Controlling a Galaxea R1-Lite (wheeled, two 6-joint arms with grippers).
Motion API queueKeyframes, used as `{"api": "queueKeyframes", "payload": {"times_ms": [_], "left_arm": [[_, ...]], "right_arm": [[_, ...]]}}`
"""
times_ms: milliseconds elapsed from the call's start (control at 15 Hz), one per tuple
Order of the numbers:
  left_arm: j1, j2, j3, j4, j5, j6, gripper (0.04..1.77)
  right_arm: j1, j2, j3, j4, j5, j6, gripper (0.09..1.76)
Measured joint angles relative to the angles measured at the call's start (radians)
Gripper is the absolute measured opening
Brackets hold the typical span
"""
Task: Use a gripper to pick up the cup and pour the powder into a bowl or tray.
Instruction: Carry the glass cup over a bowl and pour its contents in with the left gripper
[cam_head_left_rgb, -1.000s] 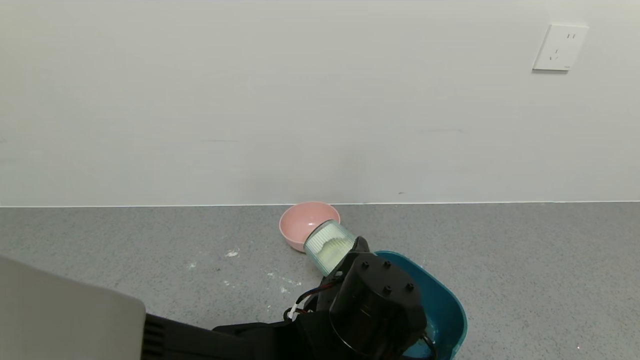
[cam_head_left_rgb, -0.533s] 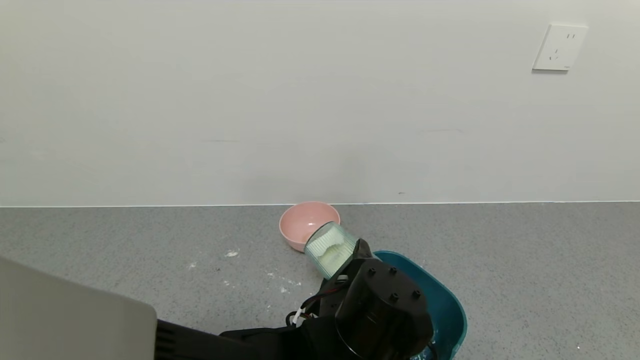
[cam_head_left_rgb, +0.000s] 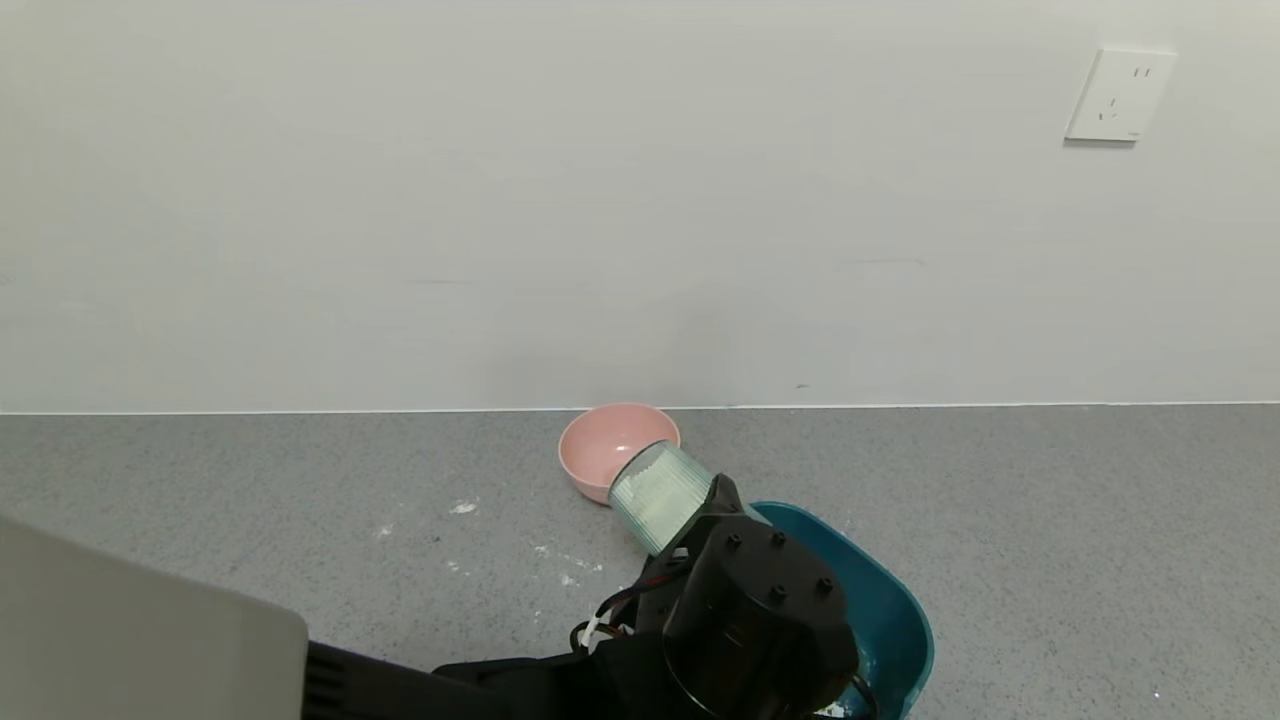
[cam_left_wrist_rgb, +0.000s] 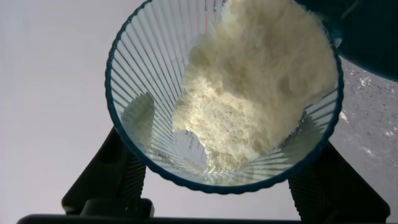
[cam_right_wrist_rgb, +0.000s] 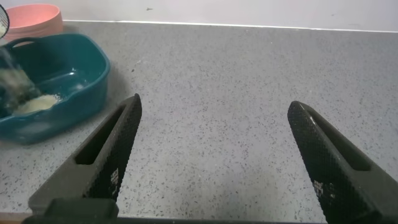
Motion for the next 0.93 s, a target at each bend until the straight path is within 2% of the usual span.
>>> {"api": "queueKeyframes", "payload": {"times_ms": [267, 467, 600, 933], "left_arm": [[0.004, -0.009, 0.013, -0.022, -0.004, -0.011, 1.28], [0.013, -0.022, 0.056, -0.104, -0.035, -0.014, 1.28], [0.022, -0.036, 0.081, -0.131, -0.076, -0.032, 1.28], [0.033, -0.076, 0.107, -0.127, -0.126, -0.204, 1.28]], "right_arm": [[0.0, 0.0, 0.0, 0.0, 0.0, 0.0, 1.71], [0.0, 0.0, 0.0, 0.0, -0.001, 0.0, 1.71], [0.0, 0.0, 0.0, 0.0, 0.0, 0.0, 1.71], [0.0, 0.0, 0.0, 0.0, 0.0, 0.0, 1.71]]}}
